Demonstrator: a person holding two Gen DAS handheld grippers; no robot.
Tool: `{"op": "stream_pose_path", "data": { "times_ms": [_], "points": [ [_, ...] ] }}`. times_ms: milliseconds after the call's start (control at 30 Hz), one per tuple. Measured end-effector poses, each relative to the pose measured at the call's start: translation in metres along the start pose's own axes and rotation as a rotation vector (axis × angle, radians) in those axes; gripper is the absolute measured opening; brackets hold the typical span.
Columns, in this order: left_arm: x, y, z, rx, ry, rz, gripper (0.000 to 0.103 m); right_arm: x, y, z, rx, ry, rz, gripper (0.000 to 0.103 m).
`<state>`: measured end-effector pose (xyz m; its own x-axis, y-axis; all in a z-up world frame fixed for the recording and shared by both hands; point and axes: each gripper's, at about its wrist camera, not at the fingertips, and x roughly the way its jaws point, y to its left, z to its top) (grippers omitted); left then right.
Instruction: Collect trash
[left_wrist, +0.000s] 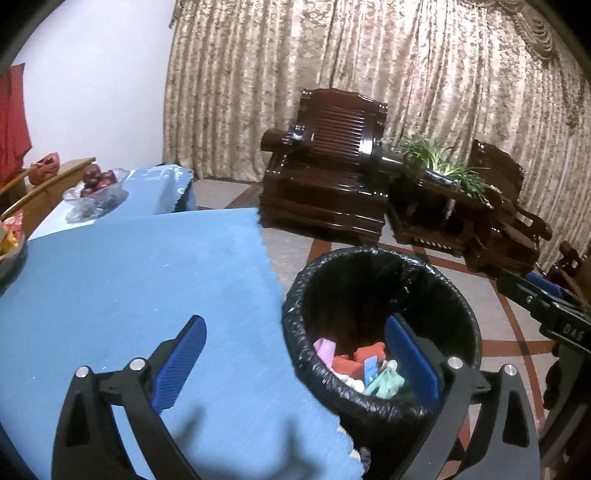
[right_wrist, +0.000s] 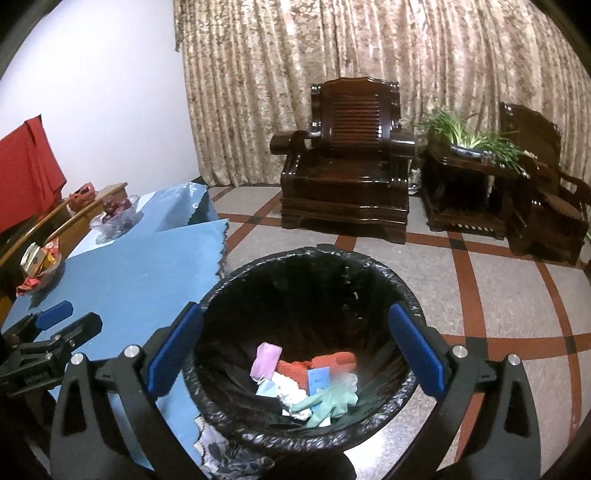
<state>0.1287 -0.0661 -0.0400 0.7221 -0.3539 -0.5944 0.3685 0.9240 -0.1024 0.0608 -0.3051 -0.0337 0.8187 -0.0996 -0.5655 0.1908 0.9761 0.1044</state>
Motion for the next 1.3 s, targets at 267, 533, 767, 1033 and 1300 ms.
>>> {"op": "stream_pose_path", "data": {
  "times_ms": [267, 533, 767, 1033, 1300],
  "points": [
    [-0.029, 0.006, -0.001, -0.003, -0.029, 0.037, 0.097, -0.019, 0.022, 0.002, -0.037, -0.009, 0.027, 0.098],
    [-0.052, 0.004, 0.003, 0.011, -0.072, 0.079, 0.097, -0.040, 0.035, 0.007, -0.062, -0.039, 0.043, 0.098],
    [-0.069, 0.006, 0.006, -0.009, -0.099, 0.086, 0.097, -0.059, 0.044, 0.012, -0.083, -0.064, 0.060, 0.098],
    [-0.084, 0.008, 0.007, -0.019, -0.126, 0.104, 0.097, -0.075, 0.053, 0.015, -0.102, -0.090, 0.075, 0.098],
    [-0.093, 0.007, 0.008, -0.015, -0.143, 0.113, 0.097, -0.084, 0.054, 0.016, -0.106, -0.106, 0.082, 0.098]
  ]
}}
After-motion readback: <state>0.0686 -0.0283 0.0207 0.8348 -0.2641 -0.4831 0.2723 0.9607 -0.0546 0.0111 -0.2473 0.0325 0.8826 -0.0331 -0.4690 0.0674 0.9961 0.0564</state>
